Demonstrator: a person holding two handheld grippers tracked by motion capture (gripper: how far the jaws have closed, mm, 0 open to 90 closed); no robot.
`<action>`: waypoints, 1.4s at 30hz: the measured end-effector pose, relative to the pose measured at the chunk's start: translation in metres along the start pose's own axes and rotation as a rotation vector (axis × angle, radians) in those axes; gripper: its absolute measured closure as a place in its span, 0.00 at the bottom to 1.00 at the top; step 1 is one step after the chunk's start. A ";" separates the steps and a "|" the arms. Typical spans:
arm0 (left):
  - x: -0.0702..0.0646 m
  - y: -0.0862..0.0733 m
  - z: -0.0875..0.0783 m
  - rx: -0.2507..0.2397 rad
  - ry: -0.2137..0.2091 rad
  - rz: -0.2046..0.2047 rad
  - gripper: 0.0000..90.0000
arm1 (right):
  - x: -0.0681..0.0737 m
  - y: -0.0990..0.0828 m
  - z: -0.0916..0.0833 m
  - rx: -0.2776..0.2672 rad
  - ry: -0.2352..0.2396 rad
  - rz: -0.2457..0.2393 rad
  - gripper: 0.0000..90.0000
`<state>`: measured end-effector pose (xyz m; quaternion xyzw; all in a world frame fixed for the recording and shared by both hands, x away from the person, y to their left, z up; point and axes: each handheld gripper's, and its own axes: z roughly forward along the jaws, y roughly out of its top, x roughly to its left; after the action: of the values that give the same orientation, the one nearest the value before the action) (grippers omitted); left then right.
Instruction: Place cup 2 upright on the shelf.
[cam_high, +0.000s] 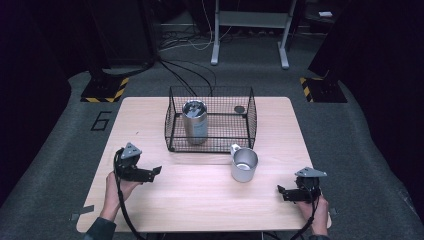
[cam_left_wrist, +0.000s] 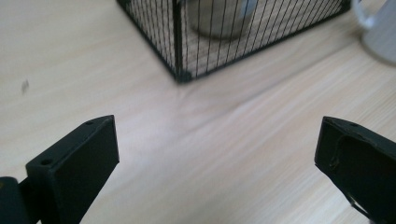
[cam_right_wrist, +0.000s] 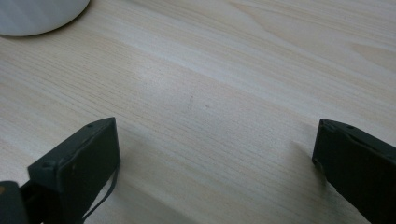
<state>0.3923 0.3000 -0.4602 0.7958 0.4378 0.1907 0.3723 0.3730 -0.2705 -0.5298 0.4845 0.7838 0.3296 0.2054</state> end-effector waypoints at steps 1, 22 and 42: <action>0.000 -0.005 0.003 0.019 0.006 -0.003 0.00 | 0.000 0.000 0.000 -0.004 0.000 -0.003 0.00; 0.001 -0.060 0.039 0.063 0.084 -0.044 0.00 | 0.000 0.000 0.001 -0.007 -0.002 -0.002 0.00; 0.000 -0.062 0.039 0.045 0.119 -0.062 0.00 | 0.029 0.033 -0.015 -0.110 0.121 0.055 0.02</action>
<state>0.3826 0.3040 -0.5323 0.7772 0.4879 0.2162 0.3333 0.3707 -0.2396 -0.4958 0.4728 0.7620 0.4065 0.1749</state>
